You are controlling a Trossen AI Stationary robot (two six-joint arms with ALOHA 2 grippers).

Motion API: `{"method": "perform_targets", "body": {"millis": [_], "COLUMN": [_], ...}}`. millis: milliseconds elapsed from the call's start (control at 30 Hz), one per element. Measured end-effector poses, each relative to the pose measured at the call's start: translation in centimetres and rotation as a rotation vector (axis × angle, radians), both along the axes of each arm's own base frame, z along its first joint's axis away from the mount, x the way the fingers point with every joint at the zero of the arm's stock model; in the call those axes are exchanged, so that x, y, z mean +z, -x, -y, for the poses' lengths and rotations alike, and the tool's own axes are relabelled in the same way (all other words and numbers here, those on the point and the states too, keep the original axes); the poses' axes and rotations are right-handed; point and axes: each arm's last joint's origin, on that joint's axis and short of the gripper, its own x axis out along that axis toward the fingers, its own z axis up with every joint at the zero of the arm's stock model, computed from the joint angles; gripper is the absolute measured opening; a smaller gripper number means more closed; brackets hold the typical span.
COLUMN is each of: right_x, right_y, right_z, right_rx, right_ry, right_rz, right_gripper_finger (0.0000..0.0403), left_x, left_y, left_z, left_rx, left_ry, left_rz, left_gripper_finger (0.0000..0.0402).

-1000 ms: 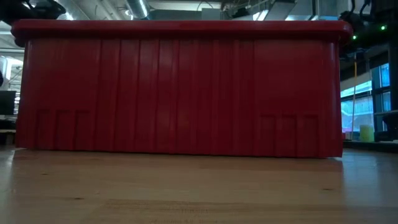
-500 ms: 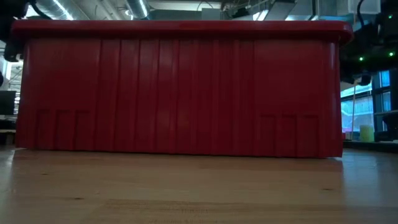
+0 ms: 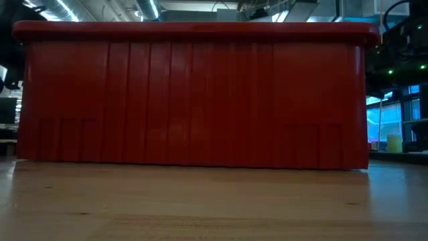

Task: Pick and place slides into bin
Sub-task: Return to Home Position

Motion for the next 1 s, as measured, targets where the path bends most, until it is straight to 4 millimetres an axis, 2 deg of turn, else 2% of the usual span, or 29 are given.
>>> {"method": "perform_targets", "body": {"millis": [133,700,1000], "right_x": [-0.1,-0.2,-0.4], "right_y": [0.1,0.7,0.7], "right_z": [0.0,-1.4,-1.3], "right_rx": [-0.006,-0.011,-0.011], "right_ry": [-0.007,0.009,-0.015], "right_rz": [-0.004,0.01,-0.015], "right_gripper_finger": [0.0292,0.0292,0.0292], "left_x": [-0.9,-0.7,-0.7], "left_y": [0.0,0.2,0.3], "left_z": [-0.1,0.1,0.1], "left_rx": [0.016,0.057,0.086], "left_ry": [0.01,0.015,0.01], "left_rz": [0.004,0.008,0.002], "left_gripper_finger": [0.0171,0.0171,0.0171]}}
